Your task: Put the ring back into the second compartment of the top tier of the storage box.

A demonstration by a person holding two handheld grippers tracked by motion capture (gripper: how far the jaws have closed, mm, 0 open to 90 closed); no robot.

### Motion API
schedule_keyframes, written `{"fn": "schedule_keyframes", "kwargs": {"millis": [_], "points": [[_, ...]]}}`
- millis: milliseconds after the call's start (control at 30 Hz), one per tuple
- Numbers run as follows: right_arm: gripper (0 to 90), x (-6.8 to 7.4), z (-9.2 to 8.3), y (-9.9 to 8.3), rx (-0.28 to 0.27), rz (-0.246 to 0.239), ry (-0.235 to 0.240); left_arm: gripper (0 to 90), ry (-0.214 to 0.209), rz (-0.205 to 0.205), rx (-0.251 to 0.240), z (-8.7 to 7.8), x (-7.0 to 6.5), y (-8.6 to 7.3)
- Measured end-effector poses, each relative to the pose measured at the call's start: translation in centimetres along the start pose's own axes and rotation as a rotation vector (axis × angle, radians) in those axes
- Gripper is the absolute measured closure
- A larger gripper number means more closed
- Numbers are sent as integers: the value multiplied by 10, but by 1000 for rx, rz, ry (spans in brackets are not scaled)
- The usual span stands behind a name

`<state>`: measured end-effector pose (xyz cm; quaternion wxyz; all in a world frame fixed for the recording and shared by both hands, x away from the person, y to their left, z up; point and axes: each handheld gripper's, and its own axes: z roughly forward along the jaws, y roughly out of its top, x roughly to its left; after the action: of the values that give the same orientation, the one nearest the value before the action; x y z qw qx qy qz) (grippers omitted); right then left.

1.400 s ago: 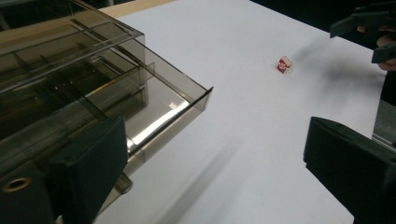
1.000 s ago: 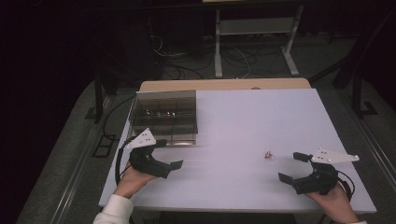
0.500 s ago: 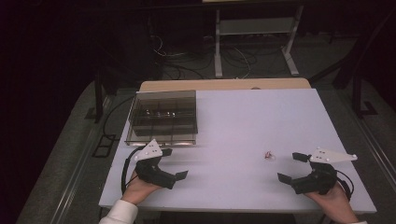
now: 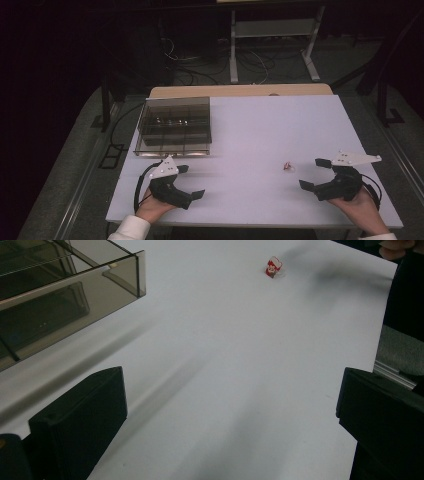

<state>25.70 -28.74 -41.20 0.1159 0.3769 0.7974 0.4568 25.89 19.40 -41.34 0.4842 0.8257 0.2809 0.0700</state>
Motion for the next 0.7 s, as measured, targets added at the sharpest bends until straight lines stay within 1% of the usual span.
{"fn": "schedule_keyframes", "kwargs": {"millis": [233,367,533,700], "points": [[0,-13,7,9,40,2,-1,0,-1,4,-2,-1,0,-3],[0,-19,14,12,67,-1,4,0,6,5,-13,-3,2,-4],[0,-23,21,18,93,-8,12,0,16,-6,-36,-6,4,-6],[0,-26,27,23,108,-16,19,0,25,-23,-73,-10,6,-7]]}}
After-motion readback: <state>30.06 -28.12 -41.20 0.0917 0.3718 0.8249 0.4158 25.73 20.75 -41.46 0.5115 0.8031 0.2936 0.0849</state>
